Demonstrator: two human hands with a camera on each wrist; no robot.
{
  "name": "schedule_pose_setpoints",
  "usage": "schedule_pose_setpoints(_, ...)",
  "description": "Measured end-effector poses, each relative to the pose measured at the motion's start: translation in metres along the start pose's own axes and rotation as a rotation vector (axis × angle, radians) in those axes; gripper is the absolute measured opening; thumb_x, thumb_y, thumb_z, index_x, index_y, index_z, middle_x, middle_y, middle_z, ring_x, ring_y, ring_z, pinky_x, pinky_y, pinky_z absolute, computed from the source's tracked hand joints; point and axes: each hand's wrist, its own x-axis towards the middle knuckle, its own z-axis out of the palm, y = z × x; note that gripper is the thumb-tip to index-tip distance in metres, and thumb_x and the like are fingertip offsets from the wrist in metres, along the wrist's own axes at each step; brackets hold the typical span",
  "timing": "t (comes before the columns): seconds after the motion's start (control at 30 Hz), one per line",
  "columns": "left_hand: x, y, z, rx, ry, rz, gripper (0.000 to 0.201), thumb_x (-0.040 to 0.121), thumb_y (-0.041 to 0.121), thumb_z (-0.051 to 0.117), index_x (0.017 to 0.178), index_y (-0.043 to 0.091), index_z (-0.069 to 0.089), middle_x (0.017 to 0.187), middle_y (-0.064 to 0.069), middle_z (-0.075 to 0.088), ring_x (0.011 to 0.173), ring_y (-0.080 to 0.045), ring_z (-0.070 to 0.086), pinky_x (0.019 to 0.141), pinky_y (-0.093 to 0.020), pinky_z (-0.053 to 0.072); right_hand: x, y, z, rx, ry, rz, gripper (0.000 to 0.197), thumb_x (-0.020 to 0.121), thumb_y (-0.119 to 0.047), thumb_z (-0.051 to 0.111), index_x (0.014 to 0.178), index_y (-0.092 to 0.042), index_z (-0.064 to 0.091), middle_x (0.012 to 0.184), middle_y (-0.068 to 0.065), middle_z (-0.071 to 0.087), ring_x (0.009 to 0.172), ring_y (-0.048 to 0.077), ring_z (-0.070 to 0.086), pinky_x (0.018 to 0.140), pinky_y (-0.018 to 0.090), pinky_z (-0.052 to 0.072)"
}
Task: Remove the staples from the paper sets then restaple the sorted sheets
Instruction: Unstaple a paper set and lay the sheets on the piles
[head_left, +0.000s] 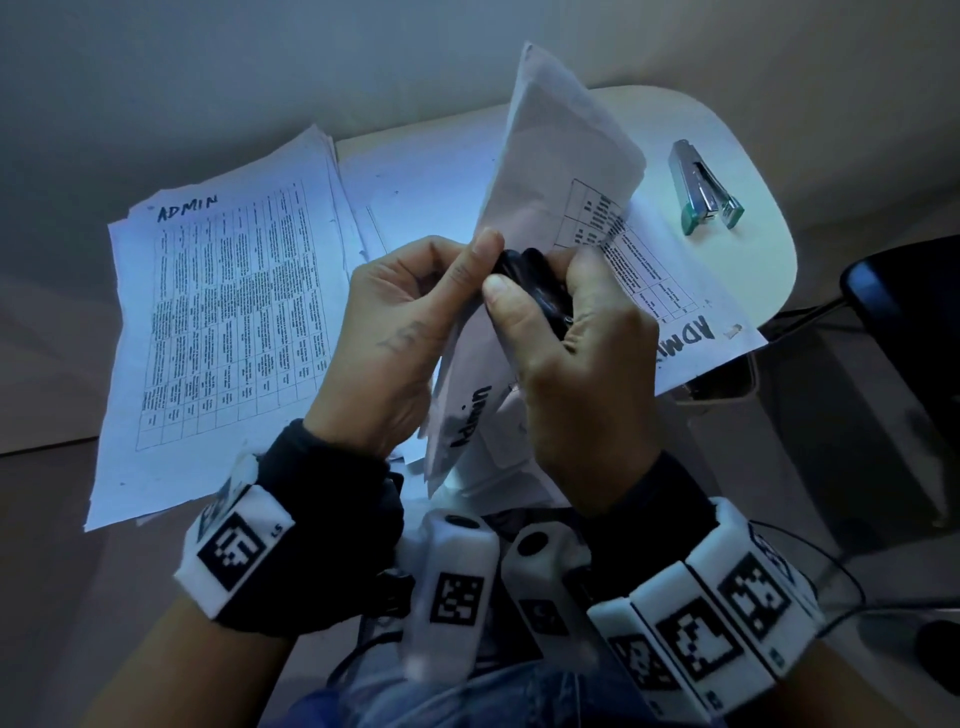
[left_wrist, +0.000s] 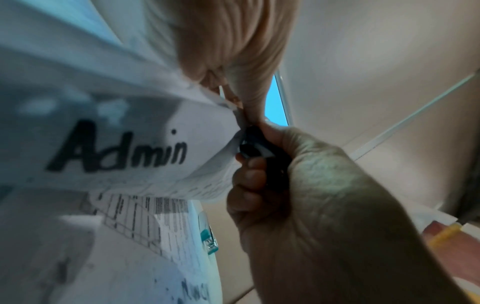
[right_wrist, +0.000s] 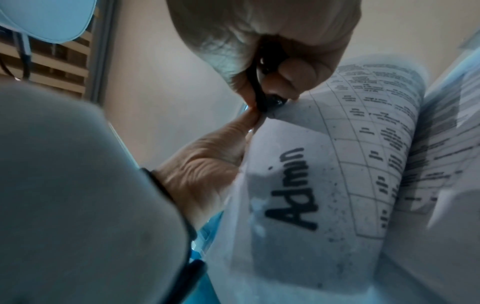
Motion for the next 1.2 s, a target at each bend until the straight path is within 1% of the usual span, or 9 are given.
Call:
schedule_pose_setpoints(0.1, 0.002, 0.002, -0.003, 0.049, 0.029, -0.024, 0.018, 0.073, 0.026, 0.065, 0.059, 0.015, 0.066, 0.064, -0.004, 0.066, 0.058, -0.014, 0.059, 0.06, -0.025, 0.051, 0.002, 0.001, -0.004, 0.054, 0.001, 0.035, 0.023, 0.081, -0.033, 0.059, 0.082, -0.01, 0.06, 0.064, -0.008, 0.06, 0.061, 0.009, 0.054, 0.059, 0.024, 0.045)
schedule_pose_setpoints(0.17, 0.005, 0.005, -0.006, 0.059, 0.06, -0.067, 0.018, 0.076, 0.025, 0.061, 0.064, 0.013, 0.065, 0.066, -0.005, 0.067, 0.058, -0.015, 0.06, 0.06, -0.026, 0.052, 0.003, 0.005, -0.011, 0.106, 0.001, 0.074, 0.02, 0.081, -0.033, 0.058, 0.079, -0.014, 0.058, 0.057, -0.009, 0.054, 0.054, 0.007, 0.049, 0.056, 0.025, 0.043)
schedule_pose_setpoints(0.27, 0.008, 0.007, -0.008, 0.107, 0.059, -0.053, 0.019, 0.086, 0.022, 0.058, 0.072, 0.01, 0.059, 0.068, -0.004, 0.066, 0.061, -0.014, 0.06, 0.063, -0.027, 0.052, 0.0, 0.01, -0.014, 0.063, -0.035, 0.063, 0.021, 0.081, -0.034, 0.059, 0.079, -0.013, 0.057, 0.056, -0.011, 0.049, 0.053, 0.003, 0.045, 0.054, 0.017, 0.039)
schedule_pose_setpoints(0.37, 0.006, 0.007, -0.003, 0.185, 0.098, 0.034, 0.024, 0.094, 0.014, 0.052, 0.069, 0.013, 0.052, 0.061, 0.0, 0.06, 0.054, -0.01, 0.054, 0.054, -0.024, 0.047, -0.007, 0.009, -0.01, -0.001, -0.083, 0.047, 0.027, 0.08, -0.036, 0.06, 0.081, -0.009, 0.058, 0.057, -0.01, 0.052, 0.056, 0.002, 0.049, 0.052, 0.011, 0.037)
schedule_pose_setpoints(0.5, 0.002, 0.005, -0.003, 0.442, 0.135, 0.167, 0.026, 0.089, 0.028, 0.061, 0.066, 0.017, 0.053, 0.06, -0.013, 0.045, 0.056, -0.021, 0.038, 0.048, -0.04, 0.033, -0.012, 0.004, -0.007, -0.043, -0.13, 0.038, 0.031, 0.078, -0.04, 0.063, 0.086, -0.01, 0.058, 0.069, -0.003, 0.063, 0.063, 0.008, 0.058, 0.059, 0.024, 0.047)
schedule_pose_setpoints(0.57, 0.0, 0.007, -0.003, 0.447, 0.141, 0.169, 0.026, 0.085, 0.028, 0.065, 0.064, 0.017, 0.057, 0.057, -0.006, 0.047, 0.054, -0.017, 0.039, 0.05, -0.031, 0.033, -0.014, 0.003, -0.008, -0.063, -0.141, 0.027, 0.032, 0.077, -0.04, 0.065, 0.089, -0.011, 0.057, 0.074, -0.004, 0.064, 0.066, 0.008, 0.06, 0.062, 0.027, 0.049)
schedule_pose_setpoints(0.67, -0.006, 0.012, -0.004, 0.326, 0.09, 0.076, 0.02, 0.082, 0.021, 0.064, 0.067, 0.01, 0.06, 0.049, 0.009, 0.053, 0.044, -0.004, 0.044, 0.044, -0.014, 0.035, -0.015, 0.001, -0.009, -0.085, -0.133, 0.009, 0.031, 0.077, -0.039, 0.066, 0.091, -0.013, 0.057, 0.077, -0.005, 0.065, 0.068, 0.007, 0.06, 0.063, 0.026, 0.049)
schedule_pose_setpoints(0.8, -0.014, 0.014, -0.009, 0.23, 0.024, 0.023, 0.012, 0.076, 0.019, 0.063, 0.073, 0.007, 0.065, 0.059, 0.002, 0.066, 0.053, -0.009, 0.059, 0.049, -0.018, 0.047, -0.015, -0.002, -0.009, -0.08, -0.141, 0.025, 0.036, 0.078, -0.041, 0.065, 0.096, -0.01, 0.059, 0.083, -0.003, 0.067, 0.074, 0.01, 0.064, 0.067, 0.03, 0.051)
schedule_pose_setpoints(1.2, -0.017, 0.015, -0.004, 0.075, 0.056, 0.007, 0.017, 0.073, 0.015, 0.06, 0.059, 0.014, 0.069, 0.055, 0.005, 0.065, 0.05, -0.005, 0.061, 0.05, -0.015, 0.048, -0.018, -0.015, -0.007, -0.093, -0.131, 0.035, 0.041, 0.076, -0.049, 0.064, 0.092, -0.011, 0.062, 0.078, -0.003, 0.068, 0.069, 0.013, 0.065, 0.064, 0.035, 0.052)
